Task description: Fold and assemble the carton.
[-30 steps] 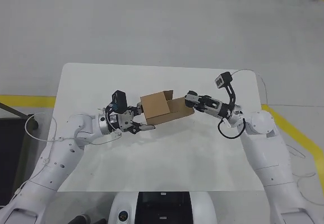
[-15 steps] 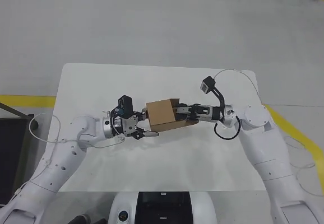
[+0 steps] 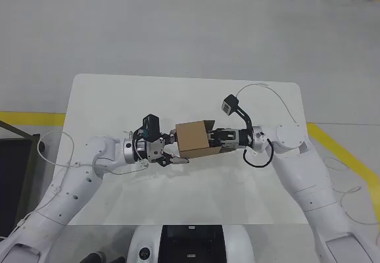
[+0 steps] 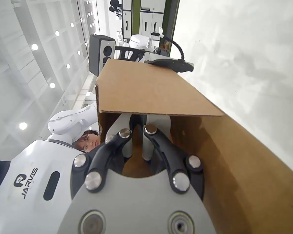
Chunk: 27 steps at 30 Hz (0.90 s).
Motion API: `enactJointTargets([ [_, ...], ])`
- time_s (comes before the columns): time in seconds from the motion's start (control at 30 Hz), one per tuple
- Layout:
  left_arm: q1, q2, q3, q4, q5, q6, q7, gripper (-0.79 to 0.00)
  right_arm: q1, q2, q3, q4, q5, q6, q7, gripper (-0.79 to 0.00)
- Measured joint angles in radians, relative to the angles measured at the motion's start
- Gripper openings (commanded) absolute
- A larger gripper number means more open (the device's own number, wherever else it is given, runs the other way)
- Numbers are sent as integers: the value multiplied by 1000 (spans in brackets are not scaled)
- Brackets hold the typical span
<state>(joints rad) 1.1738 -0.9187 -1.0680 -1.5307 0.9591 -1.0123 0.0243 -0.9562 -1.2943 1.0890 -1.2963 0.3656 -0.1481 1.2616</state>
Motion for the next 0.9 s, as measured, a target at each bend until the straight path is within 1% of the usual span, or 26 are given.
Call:
enactJointTargets([
  [0.3,-13,6,21,3,0,0,13,-449,18,-9,-50,10,29,-15,-11,-785],
  [0.53,-18,9,32,7,2,0,24,-471,40,-19,-93,28,48,-23,-22,-785],
  [0.9,-19,16,35,7,10,0,37,-477,78,-36,-156,75,59,-35,-39,-785],
])
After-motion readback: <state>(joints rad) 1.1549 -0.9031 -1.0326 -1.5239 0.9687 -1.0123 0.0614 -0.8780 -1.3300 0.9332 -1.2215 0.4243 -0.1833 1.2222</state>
